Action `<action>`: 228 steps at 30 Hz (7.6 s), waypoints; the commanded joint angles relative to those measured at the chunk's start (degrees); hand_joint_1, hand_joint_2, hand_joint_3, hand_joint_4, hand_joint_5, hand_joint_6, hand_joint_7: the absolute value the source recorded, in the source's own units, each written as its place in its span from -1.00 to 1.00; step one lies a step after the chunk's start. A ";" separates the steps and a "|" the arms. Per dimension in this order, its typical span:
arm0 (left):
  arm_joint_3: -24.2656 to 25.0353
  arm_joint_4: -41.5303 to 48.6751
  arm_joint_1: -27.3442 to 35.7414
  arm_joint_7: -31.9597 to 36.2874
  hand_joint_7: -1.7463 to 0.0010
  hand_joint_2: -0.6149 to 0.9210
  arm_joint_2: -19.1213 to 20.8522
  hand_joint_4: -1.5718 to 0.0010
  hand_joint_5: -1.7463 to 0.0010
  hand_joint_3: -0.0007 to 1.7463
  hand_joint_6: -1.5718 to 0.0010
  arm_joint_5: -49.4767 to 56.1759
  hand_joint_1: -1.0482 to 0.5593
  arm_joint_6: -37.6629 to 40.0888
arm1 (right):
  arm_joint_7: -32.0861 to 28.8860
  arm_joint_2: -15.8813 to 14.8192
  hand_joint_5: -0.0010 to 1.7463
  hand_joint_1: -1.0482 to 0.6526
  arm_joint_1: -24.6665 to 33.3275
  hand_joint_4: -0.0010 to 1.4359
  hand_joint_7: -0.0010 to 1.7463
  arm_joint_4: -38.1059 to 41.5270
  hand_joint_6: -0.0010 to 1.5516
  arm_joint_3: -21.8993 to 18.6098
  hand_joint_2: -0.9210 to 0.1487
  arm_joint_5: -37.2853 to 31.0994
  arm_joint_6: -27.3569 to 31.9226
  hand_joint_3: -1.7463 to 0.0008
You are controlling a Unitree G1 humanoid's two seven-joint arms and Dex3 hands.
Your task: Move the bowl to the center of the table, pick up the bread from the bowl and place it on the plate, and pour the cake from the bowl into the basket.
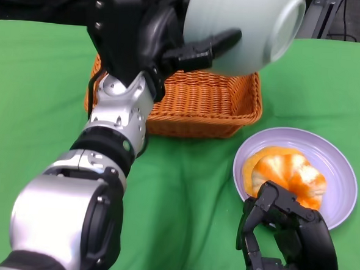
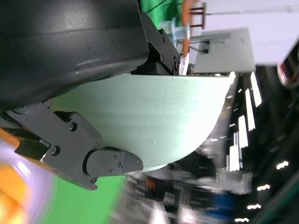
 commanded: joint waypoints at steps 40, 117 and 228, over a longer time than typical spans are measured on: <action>25.27 0.36 -5.96 10.78 -0.95 1.00 -0.79 0.01 -1.00 -0.53 0.31 -27.41 0.08 28.68 | -0.80 -0.15 1.00 0.15 -1.68 0.22 0.84 4.16 -0.09 -0.99 0.08 -0.83 -4.33 -0.69; -64.11 -7.78 12.69 110.33 -1.00 0.80 35.81 0.15 -1.00 -0.50 0.40 91.30 0.18 -36.51 | 0.87 -1.07 1.00 0.20 -2.58 0.20 0.85 4.93 -0.15 -2.81 0.05 1.50 -3.37 -0.71; -30.35 -29.10 44.01 -13.39 -0.48 0.62 21.77 0.07 -0.85 0.21 0.02 -17.37 0.26 -40.00 | 1.21 -2.71 1.00 0.19 -0.41 0.19 0.86 -8.53 -0.13 -2.09 0.07 0.02 7.73 -0.69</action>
